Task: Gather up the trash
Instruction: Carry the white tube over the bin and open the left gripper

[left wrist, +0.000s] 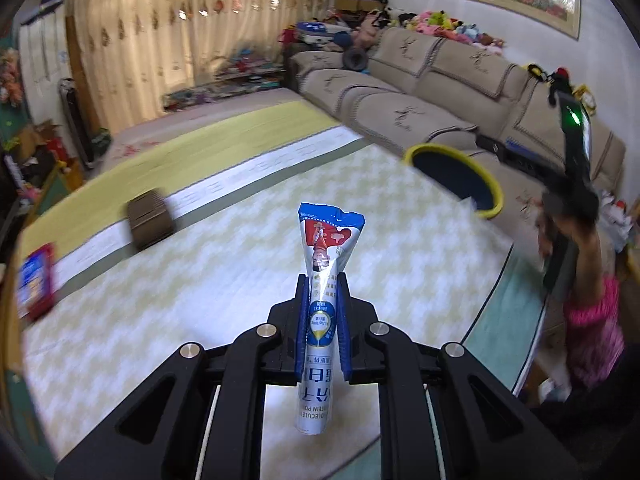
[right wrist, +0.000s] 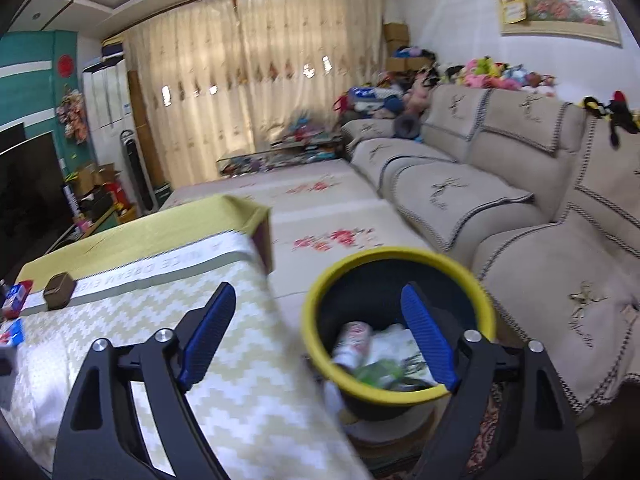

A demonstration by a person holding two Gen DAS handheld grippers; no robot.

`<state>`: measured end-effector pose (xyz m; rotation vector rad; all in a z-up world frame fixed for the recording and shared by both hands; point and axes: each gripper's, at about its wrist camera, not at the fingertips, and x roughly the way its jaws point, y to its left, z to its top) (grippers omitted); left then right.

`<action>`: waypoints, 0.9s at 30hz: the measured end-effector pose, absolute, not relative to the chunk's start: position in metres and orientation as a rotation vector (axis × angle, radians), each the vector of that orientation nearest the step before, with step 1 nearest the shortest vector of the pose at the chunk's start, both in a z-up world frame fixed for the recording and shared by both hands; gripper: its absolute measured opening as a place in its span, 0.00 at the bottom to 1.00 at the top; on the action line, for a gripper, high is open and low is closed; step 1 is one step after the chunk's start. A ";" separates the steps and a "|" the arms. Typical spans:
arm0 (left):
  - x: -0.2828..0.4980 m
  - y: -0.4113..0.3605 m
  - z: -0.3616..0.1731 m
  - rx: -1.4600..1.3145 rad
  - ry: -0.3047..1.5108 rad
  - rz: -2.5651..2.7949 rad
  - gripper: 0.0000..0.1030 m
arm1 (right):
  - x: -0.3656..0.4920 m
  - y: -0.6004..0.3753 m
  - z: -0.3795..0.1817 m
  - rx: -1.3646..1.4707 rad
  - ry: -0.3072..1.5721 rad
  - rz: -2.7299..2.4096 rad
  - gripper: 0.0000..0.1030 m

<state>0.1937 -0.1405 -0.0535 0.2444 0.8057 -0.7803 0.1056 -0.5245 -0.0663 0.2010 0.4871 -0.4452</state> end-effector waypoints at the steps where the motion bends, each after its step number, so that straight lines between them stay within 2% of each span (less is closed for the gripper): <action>1: 0.198 -0.152 -0.054 0.240 0.810 -0.798 0.13 | 0.101 -0.530 -0.065 0.200 0.483 -0.462 0.78; 15: 0.226 -0.414 -0.055 0.378 0.855 -1.102 0.13 | 0.047 -0.618 -0.086 0.298 0.499 -0.630 0.79; 27: 0.250 -0.567 -0.103 0.423 0.993 -1.096 0.14 | 0.011 -0.660 -0.094 0.379 0.483 -0.689 0.79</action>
